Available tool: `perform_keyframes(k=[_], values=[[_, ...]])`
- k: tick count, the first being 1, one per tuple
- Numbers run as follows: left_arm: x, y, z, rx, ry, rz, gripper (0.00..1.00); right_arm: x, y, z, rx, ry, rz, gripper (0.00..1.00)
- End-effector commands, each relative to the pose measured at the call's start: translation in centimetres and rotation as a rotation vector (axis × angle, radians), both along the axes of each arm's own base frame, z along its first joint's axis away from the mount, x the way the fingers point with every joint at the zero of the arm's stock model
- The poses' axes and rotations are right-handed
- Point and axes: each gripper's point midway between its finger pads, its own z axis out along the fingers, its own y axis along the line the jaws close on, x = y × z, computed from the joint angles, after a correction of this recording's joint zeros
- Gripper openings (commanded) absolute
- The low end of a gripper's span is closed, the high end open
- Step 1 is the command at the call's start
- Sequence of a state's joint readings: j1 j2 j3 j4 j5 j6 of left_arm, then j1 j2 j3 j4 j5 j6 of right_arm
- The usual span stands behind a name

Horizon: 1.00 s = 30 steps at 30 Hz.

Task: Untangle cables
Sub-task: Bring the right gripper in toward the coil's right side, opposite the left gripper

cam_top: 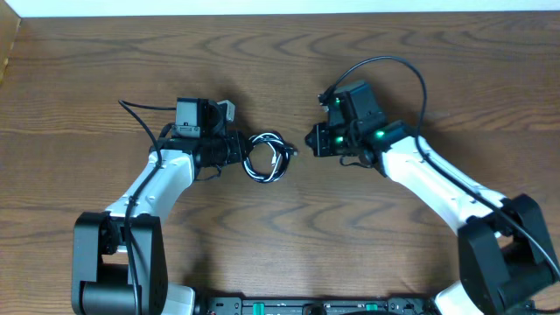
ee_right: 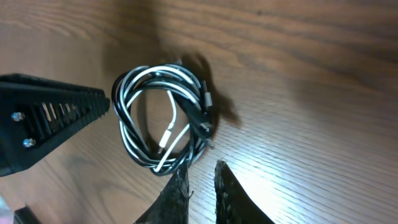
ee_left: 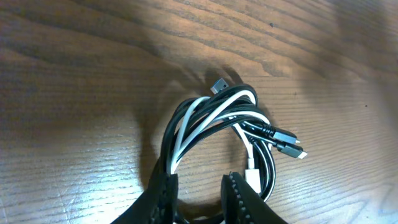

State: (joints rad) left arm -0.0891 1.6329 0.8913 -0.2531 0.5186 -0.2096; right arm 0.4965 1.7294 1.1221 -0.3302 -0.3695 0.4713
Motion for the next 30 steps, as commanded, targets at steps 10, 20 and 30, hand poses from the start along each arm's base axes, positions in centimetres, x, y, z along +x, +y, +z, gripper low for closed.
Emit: perform_keyframes(k=[10,20,30], values=[[0.2,1.3,-1.1,0.084,0.004,0.036,0.31,-1.4,3.2,-2.9,0.019,0.052,0.063,0.13],[0.2,1.1,-1.6,0.163,-0.006,0.031,0.3,-3.0,4.5,-6.5,-0.079,0.07,0.09,0.08],[0.4,1.8,-2.0,0.255,-0.02,0.053,0.31,-2.8,4.5,-7.2,-0.107,0.058,0.082,0.14]])
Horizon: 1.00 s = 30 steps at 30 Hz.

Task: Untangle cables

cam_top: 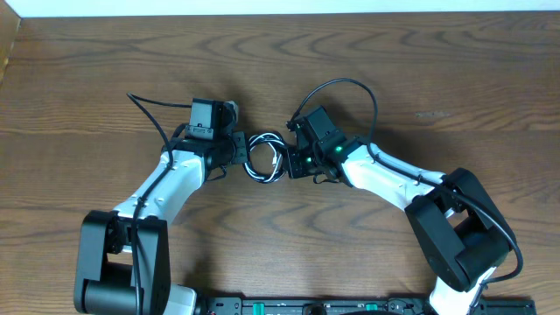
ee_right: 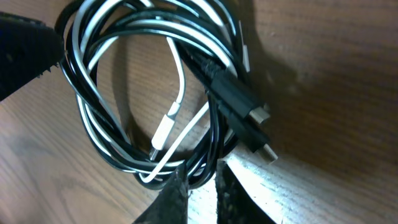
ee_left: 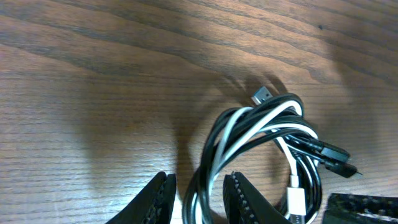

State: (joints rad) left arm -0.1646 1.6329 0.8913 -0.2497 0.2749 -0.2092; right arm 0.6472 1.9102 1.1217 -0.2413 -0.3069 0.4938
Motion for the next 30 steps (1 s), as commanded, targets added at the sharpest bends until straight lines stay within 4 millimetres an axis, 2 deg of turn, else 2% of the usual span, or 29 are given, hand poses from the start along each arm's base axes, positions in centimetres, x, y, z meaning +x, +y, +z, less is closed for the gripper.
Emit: perform_keyframes(k=[1,8,16,22,24,26,30], values=[[-0.1,0.9,-0.8,0.051,0.009,0.02,0.31,0.3,-0.4,-0.5,-0.026,-0.012,-0.021,0.15],[0.0,1.0,-0.8,0.057,0.009,0.023,0.31,0.8,-0.9,-0.6,-0.056,-0.035,-0.043,0.2],[0.3,0.9,-0.7,0.053,-0.007,0.023,0.35,1.0,-0.6,-0.5,-0.059,-0.057,-0.044,0.21],[0.3,0.9,-0.7,0.054,-0.006,0.023,0.36,0.4,0.2,-0.4,-0.053,-0.064,-0.022,0.41],[0.2,0.9,-0.8,0.054,-0.004,0.023,0.36,0.4,0.3,-0.4,-0.051,-0.067,-0.02,0.44],[0.1,1.0,-0.9,0.055,0.0,0.023,0.36,0.4,0.3,-0.4,-0.051,-0.066,-0.02,0.44],[-0.2,1.0,-1.1,0.056,0.007,0.023,0.36,0.3,0.3,-0.4,-0.054,-0.063,-0.019,0.34]])
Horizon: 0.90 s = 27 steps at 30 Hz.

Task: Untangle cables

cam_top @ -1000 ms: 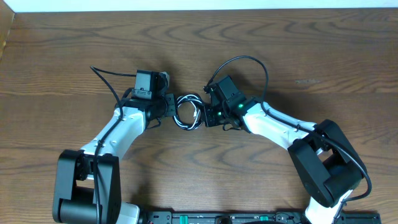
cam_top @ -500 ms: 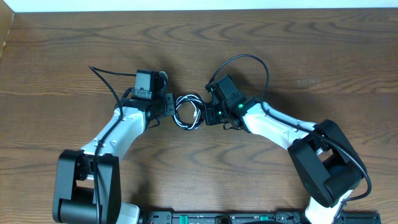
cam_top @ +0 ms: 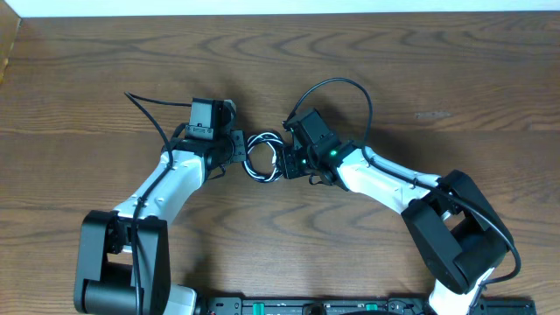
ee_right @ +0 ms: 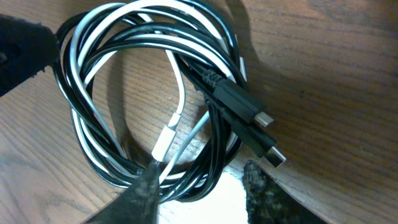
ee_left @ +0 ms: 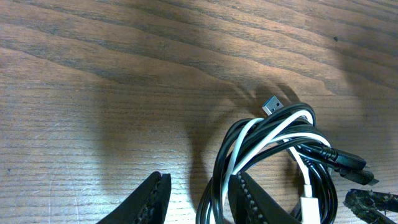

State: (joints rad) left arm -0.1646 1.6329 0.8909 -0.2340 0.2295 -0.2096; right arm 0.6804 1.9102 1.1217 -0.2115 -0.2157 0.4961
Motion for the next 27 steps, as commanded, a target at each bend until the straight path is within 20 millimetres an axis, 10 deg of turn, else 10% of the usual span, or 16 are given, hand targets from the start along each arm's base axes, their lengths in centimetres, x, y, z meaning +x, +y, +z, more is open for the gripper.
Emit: perform_keyframes(k=[1,5,14,27], values=[[-0.7,0.3,-1.2,0.019,0.03,0.001,0.36,-0.3,-0.1,-0.5,-0.012,0.008,-0.003,0.33],[-0.7,0.3,-1.2,0.019,0.03,0.001,0.36,-0.3,-0.4,-0.6,-0.02,0.017,-0.007,0.29],[-0.8,0.3,-1.2,0.02,0.031,0.001,0.36,0.8,-1.6,-0.8,-0.063,-0.016,-0.054,0.61],[-0.8,0.3,-1.2,0.019,0.031,0.001,0.42,0.6,-0.8,-0.7,-0.082,-0.058,-0.046,0.62]])
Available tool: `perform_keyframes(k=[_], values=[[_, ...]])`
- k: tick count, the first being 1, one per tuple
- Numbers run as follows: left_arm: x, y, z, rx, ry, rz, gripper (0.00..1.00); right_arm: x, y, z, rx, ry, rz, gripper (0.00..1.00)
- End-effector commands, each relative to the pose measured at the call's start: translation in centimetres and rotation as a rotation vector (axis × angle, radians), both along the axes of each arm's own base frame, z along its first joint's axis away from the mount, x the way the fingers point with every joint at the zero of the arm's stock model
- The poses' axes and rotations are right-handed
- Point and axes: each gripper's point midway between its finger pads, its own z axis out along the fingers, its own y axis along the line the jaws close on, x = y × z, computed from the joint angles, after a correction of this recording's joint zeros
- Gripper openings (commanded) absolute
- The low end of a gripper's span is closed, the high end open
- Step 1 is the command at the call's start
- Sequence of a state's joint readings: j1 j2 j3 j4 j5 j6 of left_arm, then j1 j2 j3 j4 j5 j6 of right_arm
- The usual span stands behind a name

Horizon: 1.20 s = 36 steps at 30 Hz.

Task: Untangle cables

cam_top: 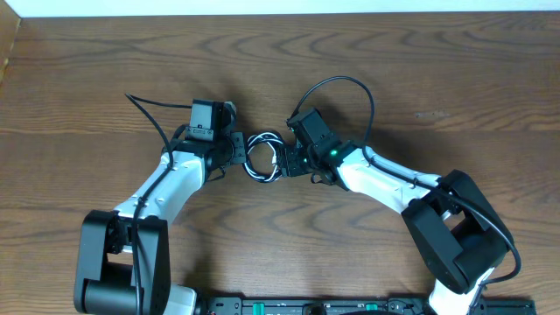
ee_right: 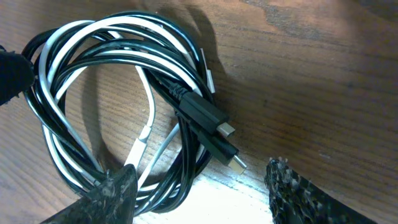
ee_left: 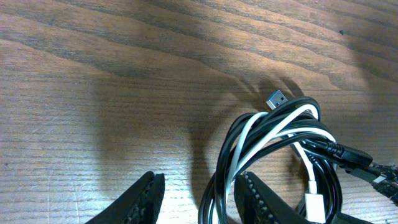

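Observation:
A small coil of black and white cables (cam_top: 265,156) lies on the wooden table, wound together. My left gripper (cam_top: 238,150) is at its left edge and my right gripper (cam_top: 282,163) at its right edge. In the left wrist view the left gripper (ee_left: 199,208) is open, with the left strands of the coil (ee_left: 249,143) running between its fingers; a silver USB plug (ee_left: 277,98) sticks out at the top. In the right wrist view the right gripper (ee_right: 205,199) is open wide around the near edge of the coil (ee_right: 118,62), close to two black plugs (ee_right: 214,130).
The brown wooden table (cam_top: 455,79) stretches out on all sides. The right arm's own black lead (cam_top: 350,86) arcs above its wrist. The left arm's lead (cam_top: 144,109) trails to the left. The far table edge meets a white strip (cam_top: 262,5).
My right gripper has opened wider over the coil's edge and the left gripper has opened a little more. The coil and both arms have hardly shifted.
At first my left gripper sat at the coil's left side while the right gripper, nearly shut, was apart to the right. Then the right gripper was at the coil's right edge, still nearly shut. Later it stood open there, and now both are open wider.

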State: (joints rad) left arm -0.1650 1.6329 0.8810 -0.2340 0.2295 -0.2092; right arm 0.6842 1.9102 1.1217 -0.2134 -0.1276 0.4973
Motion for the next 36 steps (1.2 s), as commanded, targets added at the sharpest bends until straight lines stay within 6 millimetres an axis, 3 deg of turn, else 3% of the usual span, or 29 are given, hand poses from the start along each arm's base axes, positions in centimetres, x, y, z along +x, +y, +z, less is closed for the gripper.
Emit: perform_keyframes(k=[1,7,14,20,32,36], values=[[-0.4,0.3,-0.9,0.018,0.022,0.002,0.42,-0.3,0.4,-0.4,-0.02,-0.017,0.002,0.62],[-0.4,0.3,-0.9,0.018,0.022,0.002,0.42,-0.3,0.6,-0.6,-0.048,-0.044,0.0,0.58],[-0.4,0.3,-0.9,0.018,0.021,0.002,0.42,-0.3,0.9,-2.3,-0.057,-0.031,0.005,0.45],[-0.4,0.3,-0.9,0.018,0.021,0.002,0.42,-0.3,0.9,-2.3,-0.058,-0.03,0.005,0.35],[-0.6,0.3,-2.0,0.021,0.037,0.002,0.41,-0.4,0.9,-2.3,-0.058,-0.029,0.005,0.33],[-0.5,0.3,-2.9,0.024,0.053,0.002,0.26,-0.3,0.9,-2.3,-0.058,-0.03,0.005,0.34]])
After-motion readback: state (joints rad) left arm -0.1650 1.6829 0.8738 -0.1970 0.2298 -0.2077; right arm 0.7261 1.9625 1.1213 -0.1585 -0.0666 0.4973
